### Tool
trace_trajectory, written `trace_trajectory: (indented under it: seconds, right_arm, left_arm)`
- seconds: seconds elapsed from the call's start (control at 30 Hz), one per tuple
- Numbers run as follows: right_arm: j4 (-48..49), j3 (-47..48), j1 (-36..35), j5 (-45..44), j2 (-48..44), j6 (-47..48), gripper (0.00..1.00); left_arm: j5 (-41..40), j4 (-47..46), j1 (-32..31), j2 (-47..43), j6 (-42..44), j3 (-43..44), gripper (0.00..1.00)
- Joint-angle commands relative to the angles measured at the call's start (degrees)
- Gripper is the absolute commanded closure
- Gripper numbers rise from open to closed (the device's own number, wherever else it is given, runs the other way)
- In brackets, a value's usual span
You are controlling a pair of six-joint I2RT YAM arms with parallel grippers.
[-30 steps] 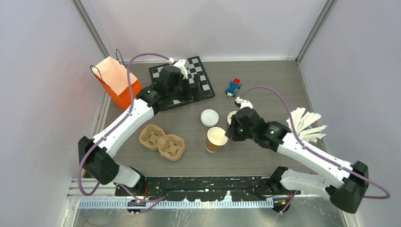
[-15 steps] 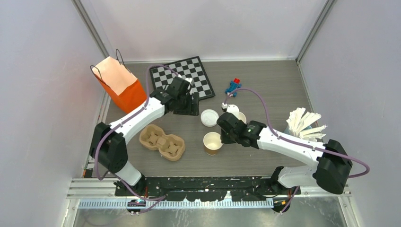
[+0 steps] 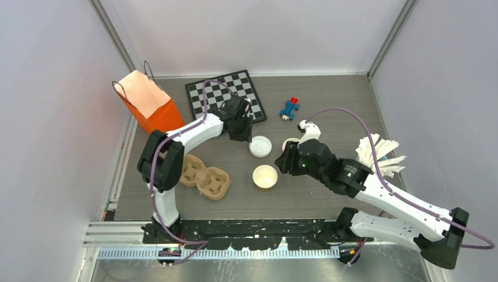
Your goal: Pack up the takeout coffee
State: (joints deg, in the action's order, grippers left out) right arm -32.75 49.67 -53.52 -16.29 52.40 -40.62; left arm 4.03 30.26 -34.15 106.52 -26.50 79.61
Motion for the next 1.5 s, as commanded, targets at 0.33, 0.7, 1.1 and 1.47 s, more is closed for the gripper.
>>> trace_trajectory:
  seconds: [0.33,0.7,1.1,1.47]
  right_arm:
    - [0.9,-0.5,-0.3,-1.5,-4.6,2.7,0.43]
    - [0.9,-0.4,-0.3,-2.1,-3.8,3.0,0.43]
    - [0.8,-0.5,-0.3,-2.1,-4.2,3.0,0.43]
    - [1.1,-1.0,-0.3,-2.4,-4.4,3.4,0.43]
  left_arm:
    - [-0.1,-2.7,-0.2,5.2,1.6,6.6,0.68]
    - [1.9,-2.5,-0.2,6.2,2.2,6.1,0.76]
    - [2.5,-2.3,-0.2,7.0,2.8,6.2,0.76]
    - [3.9,-2.0,-0.2,5.5,3.6,6.7,1.0]
